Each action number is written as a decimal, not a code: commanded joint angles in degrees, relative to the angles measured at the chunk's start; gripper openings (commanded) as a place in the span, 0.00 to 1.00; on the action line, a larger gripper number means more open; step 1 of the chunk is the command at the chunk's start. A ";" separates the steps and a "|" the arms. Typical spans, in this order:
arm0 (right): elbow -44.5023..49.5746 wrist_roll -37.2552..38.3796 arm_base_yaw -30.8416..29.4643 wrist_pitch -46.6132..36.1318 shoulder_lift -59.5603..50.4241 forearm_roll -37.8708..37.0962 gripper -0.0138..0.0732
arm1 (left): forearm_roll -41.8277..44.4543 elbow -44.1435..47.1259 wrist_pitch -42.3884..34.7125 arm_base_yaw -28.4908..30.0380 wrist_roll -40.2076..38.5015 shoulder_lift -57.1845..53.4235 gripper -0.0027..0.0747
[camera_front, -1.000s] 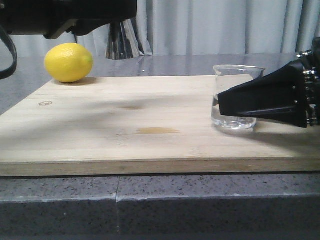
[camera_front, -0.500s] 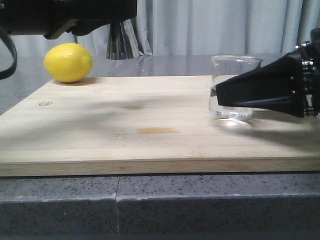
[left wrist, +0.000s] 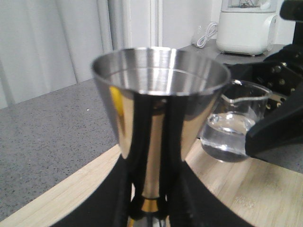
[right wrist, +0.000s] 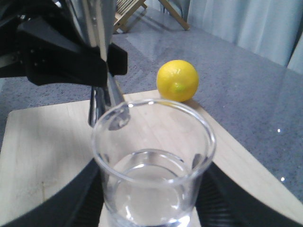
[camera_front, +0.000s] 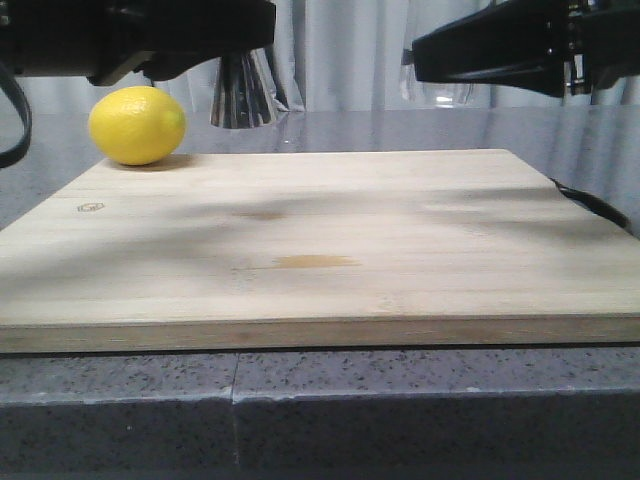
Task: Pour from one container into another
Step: 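Lift the glass beaker with the right gripper toward the jigger, then tilt the beaker with the right gripper over the jigger cup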
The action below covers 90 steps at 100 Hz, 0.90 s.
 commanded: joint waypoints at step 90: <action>-29.52 17.24 10.43 -7.65 -1.45 -15.87 0.42 | 5.24 -1.97 -4.20 -0.13 -6.47 -1.99 0.01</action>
